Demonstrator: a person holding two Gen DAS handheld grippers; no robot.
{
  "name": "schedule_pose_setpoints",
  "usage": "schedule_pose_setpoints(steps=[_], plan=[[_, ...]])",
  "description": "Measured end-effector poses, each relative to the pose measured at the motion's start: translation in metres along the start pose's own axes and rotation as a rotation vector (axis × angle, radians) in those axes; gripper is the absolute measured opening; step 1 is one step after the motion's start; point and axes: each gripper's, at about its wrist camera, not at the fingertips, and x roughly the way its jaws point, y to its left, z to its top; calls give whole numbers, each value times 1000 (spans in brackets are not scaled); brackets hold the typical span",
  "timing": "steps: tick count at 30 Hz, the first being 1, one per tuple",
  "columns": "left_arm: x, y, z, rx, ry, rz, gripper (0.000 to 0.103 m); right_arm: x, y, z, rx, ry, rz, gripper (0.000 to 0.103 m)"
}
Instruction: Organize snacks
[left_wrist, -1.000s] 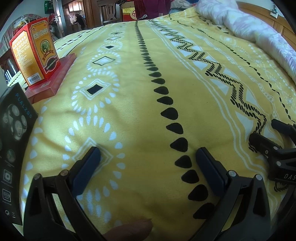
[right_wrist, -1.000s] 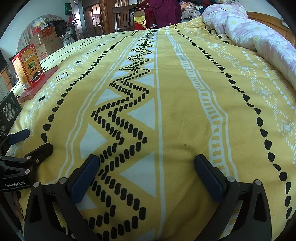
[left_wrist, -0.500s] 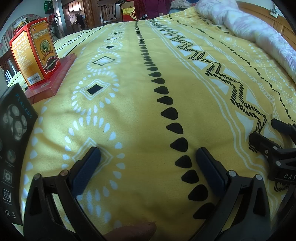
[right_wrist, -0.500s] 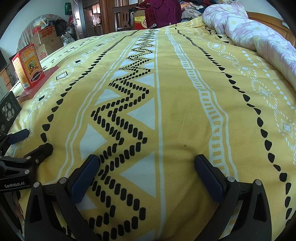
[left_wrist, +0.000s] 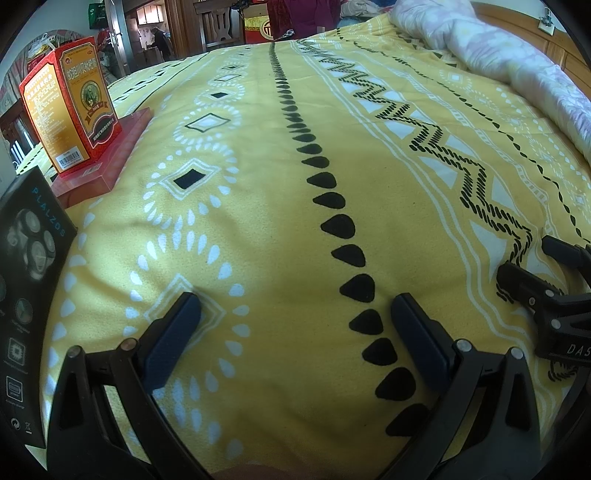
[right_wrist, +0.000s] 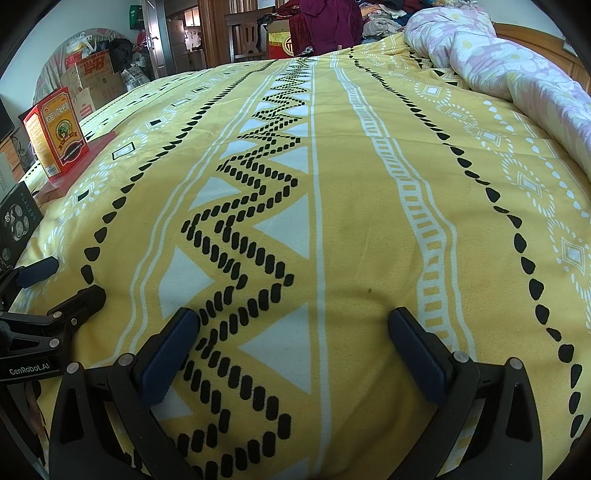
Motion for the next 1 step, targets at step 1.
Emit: schedule_pose_setpoints(steps=[1], plan=[[0, 0, 0, 0, 0, 0, 103, 0, 0, 0, 0, 0, 0, 103]])
